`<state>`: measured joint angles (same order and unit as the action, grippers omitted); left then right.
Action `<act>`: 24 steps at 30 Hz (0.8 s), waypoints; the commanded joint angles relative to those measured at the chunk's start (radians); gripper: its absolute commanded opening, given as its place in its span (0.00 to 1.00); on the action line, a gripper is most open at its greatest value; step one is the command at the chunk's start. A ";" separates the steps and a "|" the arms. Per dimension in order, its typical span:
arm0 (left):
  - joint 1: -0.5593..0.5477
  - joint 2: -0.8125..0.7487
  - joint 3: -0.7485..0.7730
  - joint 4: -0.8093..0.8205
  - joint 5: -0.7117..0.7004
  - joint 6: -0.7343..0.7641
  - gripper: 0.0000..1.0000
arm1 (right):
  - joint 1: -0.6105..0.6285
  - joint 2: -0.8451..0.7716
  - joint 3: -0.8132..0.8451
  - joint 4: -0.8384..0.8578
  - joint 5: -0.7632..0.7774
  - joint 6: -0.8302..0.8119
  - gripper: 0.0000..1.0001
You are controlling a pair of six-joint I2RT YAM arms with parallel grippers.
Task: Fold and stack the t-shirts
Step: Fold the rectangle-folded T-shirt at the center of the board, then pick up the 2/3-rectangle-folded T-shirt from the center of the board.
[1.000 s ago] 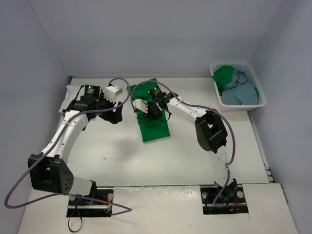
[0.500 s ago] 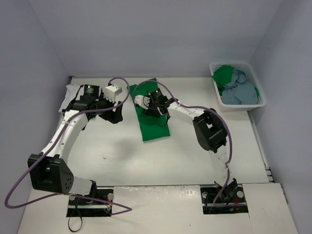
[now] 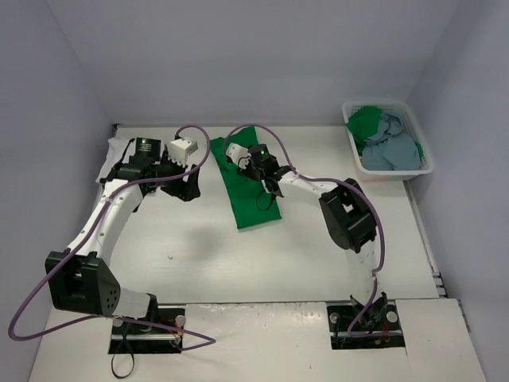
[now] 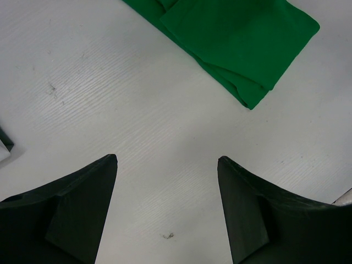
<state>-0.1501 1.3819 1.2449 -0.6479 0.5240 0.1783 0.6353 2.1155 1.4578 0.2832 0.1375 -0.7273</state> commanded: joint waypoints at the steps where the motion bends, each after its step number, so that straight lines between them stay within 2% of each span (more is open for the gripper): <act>1: 0.011 -0.029 0.008 0.039 0.022 -0.007 0.68 | -0.005 -0.135 0.006 0.103 0.066 0.055 0.49; 5: 0.012 -0.032 0.005 0.040 0.019 -0.003 0.68 | -0.006 -0.232 -0.014 0.021 0.021 0.084 0.50; 6: 0.012 -0.030 0.010 0.040 0.019 0.000 0.68 | -0.009 -0.273 -0.014 -0.069 -0.068 0.083 0.51; 11: 0.012 -0.020 0.034 0.024 0.015 0.004 0.68 | 0.009 -0.351 -0.045 -0.346 -0.217 0.036 0.53; 12: 0.012 -0.018 0.040 0.019 0.014 0.004 0.68 | 0.018 -0.373 -0.095 -0.380 -0.229 0.010 0.53; 17: 0.012 -0.024 0.041 0.019 0.010 0.006 0.68 | 0.044 -0.440 -0.269 -0.404 -0.249 -0.049 0.56; 18: 0.014 -0.023 0.039 0.019 0.005 0.009 0.68 | 0.047 -0.448 -0.308 -0.406 -0.260 -0.052 0.60; 24: 0.020 -0.024 0.042 0.014 -0.002 0.012 0.68 | 0.058 -0.465 -0.393 -0.391 -0.338 -0.106 0.66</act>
<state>-0.1436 1.3819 1.2438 -0.6518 0.5224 0.1791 0.6952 1.6951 1.0626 -0.1371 -0.1322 -0.7902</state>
